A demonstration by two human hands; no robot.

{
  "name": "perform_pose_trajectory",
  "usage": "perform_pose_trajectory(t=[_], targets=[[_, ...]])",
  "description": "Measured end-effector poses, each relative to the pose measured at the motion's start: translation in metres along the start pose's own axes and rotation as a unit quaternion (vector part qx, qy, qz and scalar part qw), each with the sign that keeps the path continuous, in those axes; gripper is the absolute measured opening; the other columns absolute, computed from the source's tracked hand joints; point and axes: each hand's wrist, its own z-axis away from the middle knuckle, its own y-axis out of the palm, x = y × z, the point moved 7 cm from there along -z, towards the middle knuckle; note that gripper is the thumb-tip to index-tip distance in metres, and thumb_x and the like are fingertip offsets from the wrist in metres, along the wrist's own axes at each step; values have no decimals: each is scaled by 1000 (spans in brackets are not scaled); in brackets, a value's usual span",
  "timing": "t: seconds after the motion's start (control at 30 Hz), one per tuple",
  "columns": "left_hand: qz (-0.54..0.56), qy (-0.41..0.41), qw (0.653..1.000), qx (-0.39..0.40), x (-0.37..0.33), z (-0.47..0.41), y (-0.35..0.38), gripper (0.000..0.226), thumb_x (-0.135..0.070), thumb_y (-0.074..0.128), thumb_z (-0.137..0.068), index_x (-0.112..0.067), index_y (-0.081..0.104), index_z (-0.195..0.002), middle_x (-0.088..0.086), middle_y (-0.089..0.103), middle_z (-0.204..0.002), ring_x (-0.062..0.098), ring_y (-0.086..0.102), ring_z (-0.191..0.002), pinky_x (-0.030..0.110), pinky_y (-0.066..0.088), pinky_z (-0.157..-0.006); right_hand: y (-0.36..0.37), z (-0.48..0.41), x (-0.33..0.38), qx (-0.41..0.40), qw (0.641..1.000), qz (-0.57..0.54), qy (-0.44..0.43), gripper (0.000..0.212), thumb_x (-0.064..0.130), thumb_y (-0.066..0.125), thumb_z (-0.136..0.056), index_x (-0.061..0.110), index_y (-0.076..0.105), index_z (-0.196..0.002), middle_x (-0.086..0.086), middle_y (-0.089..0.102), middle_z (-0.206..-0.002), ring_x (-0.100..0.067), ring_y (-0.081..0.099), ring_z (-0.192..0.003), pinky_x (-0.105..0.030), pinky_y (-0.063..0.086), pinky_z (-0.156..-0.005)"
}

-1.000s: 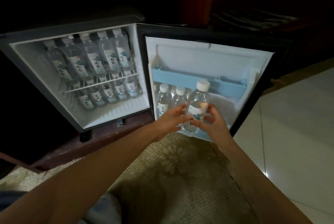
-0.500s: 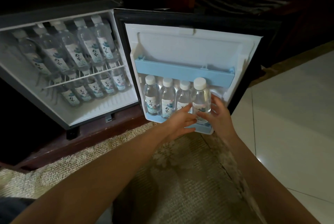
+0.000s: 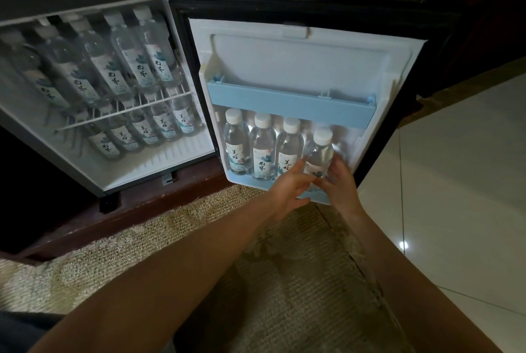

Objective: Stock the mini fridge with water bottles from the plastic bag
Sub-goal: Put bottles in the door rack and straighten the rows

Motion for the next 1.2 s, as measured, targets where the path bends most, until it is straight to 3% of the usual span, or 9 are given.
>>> perform_pose_trajectory(t=[0.1, 0.2, 0.4, 0.47, 0.57, 0.73, 0.83, 1.0, 1.2], targets=[[3, 1, 1000, 1, 5, -5, -1, 63, -9, 46, -96, -30, 20, -150, 2, 33, -152, 21, 29, -141, 47, 27, -110, -1, -1, -4, -13, 1000, 6, -4, 57, 21, 73, -74, 13, 52, -127, -15, 54, -131, -22, 57, -116, -15, 48, -85], [0, -15, 1000, -11, 8, -7, -3, 50, -12, 47, -96, -16, 34, -144, 6, 38, -149, 21, 30, -141, 43, 29, -110, -2, 0, -7, -42, 999, 21, 5, 52, 15, 73, -79, 13, 53, -127, -10, 60, -125, -17, 60, -113, -16, 49, -87], [-3, -40, 999, -18, 7, -7, 0, 44, -16, 52, -92, -6, 45, -134, 4, 43, -144, 22, 37, -136, 42, 33, -109, -2, 10, -27, -151, 985, -9, 88, 51, 10, 70, -83, 11, 52, -131, -10, 63, -124, -24, 62, -112, -44, 51, -95], [4, -48, 999, -10, 7, -6, 1, 49, -19, 53, -90, -11, 45, -137, 4, 47, -141, 23, 41, -133, 42, 36, -108, 0, 15, -26, -189, 977, -15, 101, 49, 8, 69, -84, 12, 52, -130, -9, 63, -124, -23, 62, -111, -38, 51, -93], [6, -53, 999, 0, 7, -2, 0, 25, -15, 51, -91, -14, 57, -116, 2, 52, -132, 22, 46, -127, 36, 41, -98, 4, 22, -22, -228, 970, 15, 89, 51, 13, 71, -83, 12, 51, -131, -6, 64, -123, -21, 63, -110, -39, 51, -94], [9, -64, 998, 3, 9, -1, -6, 15, -15, 50, -93, -30, 55, -95, -1, 50, -123, 23, 43, -125, 39, 42, -101, 8, 10, -18, -192, 978, 9, 82, 45, 5, 71, -79, 16, 58, -120, -8, 65, -117, -23, 62, -107, -41, 52, -93], [23, -71, 997, -3, 7, 0, -9, 20, -14, 47, -95, -33, 51, -90, -3, 50, -113, 19, 42, -117, 34, 43, -89, 7, 6, -19, -173, 981, 20, 84, 47, 3, 70, -80, 11, 57, -124, -8, 64, -119, -23, 61, -108, -34, 52, -90], [31, -55, 998, -15, 5, 2, -18, 29, -15, 50, -94, -28, 50, -120, 5, 44, -140, 23, 43, -123, 39, 41, -100, 12, 9, -30, -191, 970, 44, 146, 51, 21, 73, -81, 9, 53, -126, -10, 61, -123, -27, 59, -113, -42, 50, -94], [9, -65, 995, -70, 3, 12, -45, 51, -19, 51, -95, -17, 35, -143, 7, 41, -146, 29, 41, -132, 43, 34, -109, 27, 27, -26, -212, 962, 28, 167, 42, 25, 64, -90, 7, 51, -125, -5, 57, -121, -24, 55, -114, -34, 45, -93]])
